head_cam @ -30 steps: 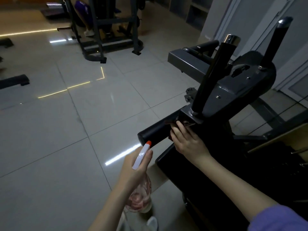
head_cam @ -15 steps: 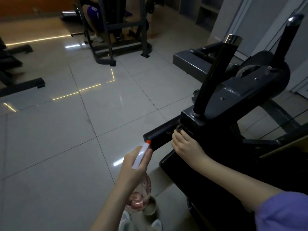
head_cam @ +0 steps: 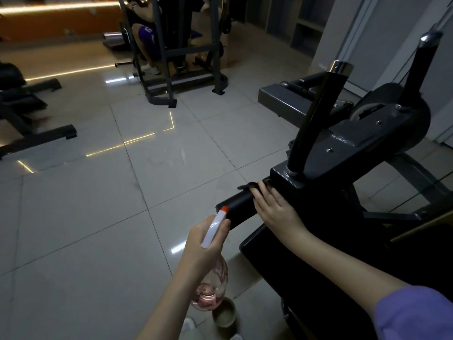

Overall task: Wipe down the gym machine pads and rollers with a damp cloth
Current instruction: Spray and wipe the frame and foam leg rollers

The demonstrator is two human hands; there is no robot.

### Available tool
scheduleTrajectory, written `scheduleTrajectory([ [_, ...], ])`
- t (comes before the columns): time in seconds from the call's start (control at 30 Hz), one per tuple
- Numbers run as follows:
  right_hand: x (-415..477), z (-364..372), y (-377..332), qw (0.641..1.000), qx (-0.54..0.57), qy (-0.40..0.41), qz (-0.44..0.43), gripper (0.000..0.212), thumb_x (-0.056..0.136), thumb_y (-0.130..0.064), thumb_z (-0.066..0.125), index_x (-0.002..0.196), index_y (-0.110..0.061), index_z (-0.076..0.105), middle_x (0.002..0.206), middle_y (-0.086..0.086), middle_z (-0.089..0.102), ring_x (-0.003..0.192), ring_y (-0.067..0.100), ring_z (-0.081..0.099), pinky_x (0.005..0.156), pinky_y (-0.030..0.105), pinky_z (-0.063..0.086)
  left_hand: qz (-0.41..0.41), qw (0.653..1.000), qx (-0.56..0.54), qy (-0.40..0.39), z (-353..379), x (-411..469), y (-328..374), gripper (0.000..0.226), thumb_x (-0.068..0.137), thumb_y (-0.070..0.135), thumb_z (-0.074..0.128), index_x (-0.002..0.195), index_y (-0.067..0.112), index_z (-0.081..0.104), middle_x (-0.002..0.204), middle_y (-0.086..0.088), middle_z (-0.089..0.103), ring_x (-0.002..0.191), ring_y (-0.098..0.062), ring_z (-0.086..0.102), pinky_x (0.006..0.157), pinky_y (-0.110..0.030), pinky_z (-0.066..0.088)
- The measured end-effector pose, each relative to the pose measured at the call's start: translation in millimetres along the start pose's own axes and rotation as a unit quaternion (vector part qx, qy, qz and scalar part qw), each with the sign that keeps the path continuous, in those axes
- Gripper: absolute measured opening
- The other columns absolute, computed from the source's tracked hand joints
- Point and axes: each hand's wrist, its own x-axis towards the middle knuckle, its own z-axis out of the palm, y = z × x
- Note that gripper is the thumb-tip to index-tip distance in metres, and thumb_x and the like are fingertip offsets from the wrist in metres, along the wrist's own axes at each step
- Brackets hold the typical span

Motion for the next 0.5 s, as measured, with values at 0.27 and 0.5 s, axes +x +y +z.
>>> scheduleTrajectory([
  [0.27,16,-17,-5,0.991,0.007,-0.131,-0.017,0.039,0.063,-0.032,0.080,0.093,-0.007,0.075,0.101,0.012,0.071,0.102,0.024,0.064,0.105,0.036,0.038,0.008,0.999,-0.009,-0.039,-13,18,-1,0.053,0.084,0.054,0.048,0.085,0.003,0.062,0.078,-0.020,0.062,0.061,-0.025,0.052,0.054,-0.022,0.036],
  [0.5,9,-15,-15,0.998,0.046,-0.033,0.034,0.018,0.078,-0.003,0.055,0.067,-0.011,0.067,0.070,0.008,0.063,0.071,0.026,0.061,0.099,0.039,0.036,0.033,0.988,-0.014,-0.151,-49,61,-28,0.072,0.081,0.070,0.044,0.089,-0.001,0.059,0.079,-0.021,0.058,0.059,-0.012,0.047,0.054,-0.021,0.033],
])
